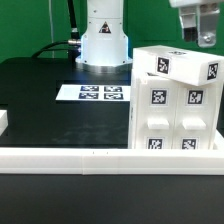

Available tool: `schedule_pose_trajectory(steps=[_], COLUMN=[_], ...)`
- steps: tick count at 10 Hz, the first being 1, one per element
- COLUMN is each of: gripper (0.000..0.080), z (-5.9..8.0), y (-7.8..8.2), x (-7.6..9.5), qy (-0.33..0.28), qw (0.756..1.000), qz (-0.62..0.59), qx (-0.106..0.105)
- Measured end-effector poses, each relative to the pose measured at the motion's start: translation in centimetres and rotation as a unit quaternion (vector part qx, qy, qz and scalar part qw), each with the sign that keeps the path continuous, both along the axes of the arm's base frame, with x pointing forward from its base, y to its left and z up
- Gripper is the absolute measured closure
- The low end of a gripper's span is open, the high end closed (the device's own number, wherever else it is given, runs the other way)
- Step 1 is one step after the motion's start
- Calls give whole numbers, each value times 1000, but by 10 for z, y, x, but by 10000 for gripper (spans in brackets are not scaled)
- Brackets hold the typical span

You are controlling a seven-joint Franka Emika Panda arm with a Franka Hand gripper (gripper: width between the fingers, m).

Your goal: Assemble cabinet

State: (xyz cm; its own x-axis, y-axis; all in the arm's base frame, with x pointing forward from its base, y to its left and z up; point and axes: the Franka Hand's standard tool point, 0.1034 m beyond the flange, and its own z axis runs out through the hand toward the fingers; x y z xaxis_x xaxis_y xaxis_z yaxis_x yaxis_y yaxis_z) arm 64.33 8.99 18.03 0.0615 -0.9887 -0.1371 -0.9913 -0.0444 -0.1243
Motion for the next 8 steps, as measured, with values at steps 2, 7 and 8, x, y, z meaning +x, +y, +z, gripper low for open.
schedule_pose_trajectory(steps=[2,7,8], gripper=[2,2,2], z=[0,-1,-2], y=[-4,-10,-8], x=[1,2,0], qy=[-17,-41,-37], qw=[993,963,953], qz=[115,264,297], qx=[-13,-35,-46])
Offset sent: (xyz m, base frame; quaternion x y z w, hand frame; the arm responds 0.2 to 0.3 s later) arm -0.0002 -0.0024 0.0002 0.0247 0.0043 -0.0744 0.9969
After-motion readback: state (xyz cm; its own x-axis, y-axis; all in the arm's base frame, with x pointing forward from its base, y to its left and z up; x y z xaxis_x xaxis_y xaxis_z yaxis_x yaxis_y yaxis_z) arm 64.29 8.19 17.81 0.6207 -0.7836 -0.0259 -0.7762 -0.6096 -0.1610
